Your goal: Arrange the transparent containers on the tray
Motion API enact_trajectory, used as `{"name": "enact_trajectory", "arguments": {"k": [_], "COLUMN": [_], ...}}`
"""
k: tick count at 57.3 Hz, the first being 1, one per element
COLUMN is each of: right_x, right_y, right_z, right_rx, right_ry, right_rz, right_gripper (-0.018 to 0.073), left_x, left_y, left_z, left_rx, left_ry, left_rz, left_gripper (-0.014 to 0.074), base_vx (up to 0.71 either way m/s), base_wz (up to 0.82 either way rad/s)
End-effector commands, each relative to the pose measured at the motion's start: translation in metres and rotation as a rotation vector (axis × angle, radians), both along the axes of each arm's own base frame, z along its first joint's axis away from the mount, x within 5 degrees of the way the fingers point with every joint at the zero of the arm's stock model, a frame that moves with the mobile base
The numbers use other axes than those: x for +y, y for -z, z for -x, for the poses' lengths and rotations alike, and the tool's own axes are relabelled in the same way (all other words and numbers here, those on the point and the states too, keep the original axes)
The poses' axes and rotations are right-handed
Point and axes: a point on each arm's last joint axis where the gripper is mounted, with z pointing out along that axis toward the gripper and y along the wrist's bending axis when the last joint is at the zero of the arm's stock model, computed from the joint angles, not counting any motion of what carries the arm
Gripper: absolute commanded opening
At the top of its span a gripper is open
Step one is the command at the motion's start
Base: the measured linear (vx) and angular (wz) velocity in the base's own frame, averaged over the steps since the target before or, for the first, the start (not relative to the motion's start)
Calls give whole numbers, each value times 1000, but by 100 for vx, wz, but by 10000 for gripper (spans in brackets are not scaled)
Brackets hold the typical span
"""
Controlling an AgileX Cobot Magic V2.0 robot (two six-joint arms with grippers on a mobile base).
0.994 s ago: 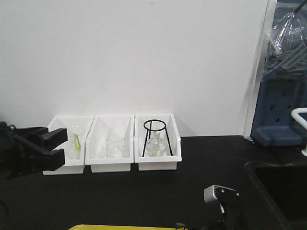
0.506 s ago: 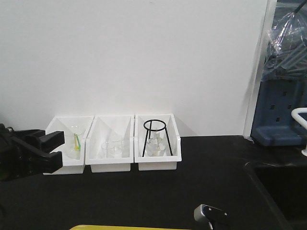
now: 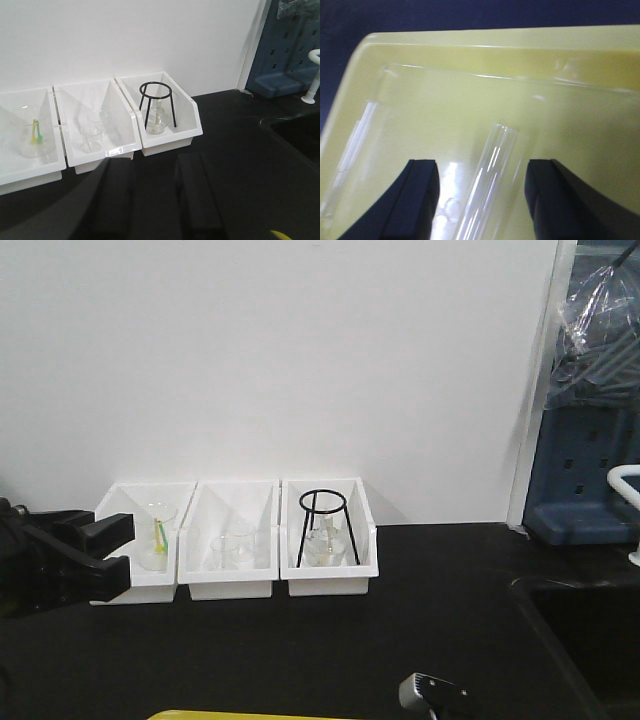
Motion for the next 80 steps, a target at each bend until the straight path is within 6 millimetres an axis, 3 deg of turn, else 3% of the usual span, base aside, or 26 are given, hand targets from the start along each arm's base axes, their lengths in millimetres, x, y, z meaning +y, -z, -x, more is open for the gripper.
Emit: {"name": "enact_trajectory", "arguments": {"k": [1,8,17,24,34,41,48,54,65,80], "right_x": [9,12,8,-1,-31,-54,-70,-75,-75,-75], "right_y": [-24,-37,-69,-105,-154,-180,-202,-211,-210,-210], "right_z": [-1,0,5,16,42,64,86,97,97,97], "right_rx": [-78,-108,-227,-411,-673,-839,-981,-1055,-1097,-1099], "right_ry": [-62,-71,-71,-84,-28,2,28,20,-23,-24], "right_rz": [-145,-232,-271,-240,-19,149,209,236,304,308], "right_gripper": [439,308,-15,-13,-13,-13,-13,-13,-13,-13], "left_x": [-1,-1,2,7,16,25,36,45,59,63], "left_y": [-23,-22,-17,-7,12,27,37,46,65,70], "left_z": [6,6,5,6,23,49,82,106,135,143], "left_rx": [-115,-116,-77,18,94,100,71,33,-32,-46], "left_ry": [33,32,7,-37,-32,12,45,61,62,60], "left_rz": [43,34,-27,-76,-174,-185,-142,-114,-105,-96], "left_gripper": [356,323,153,-10,-9,-8,-8,-8,-8,-8], "base_vx": [0,0,0,0,0,0,0,0,0,0], "base_wz": [0,0,0,0,0,0,0,0,0,0]}}
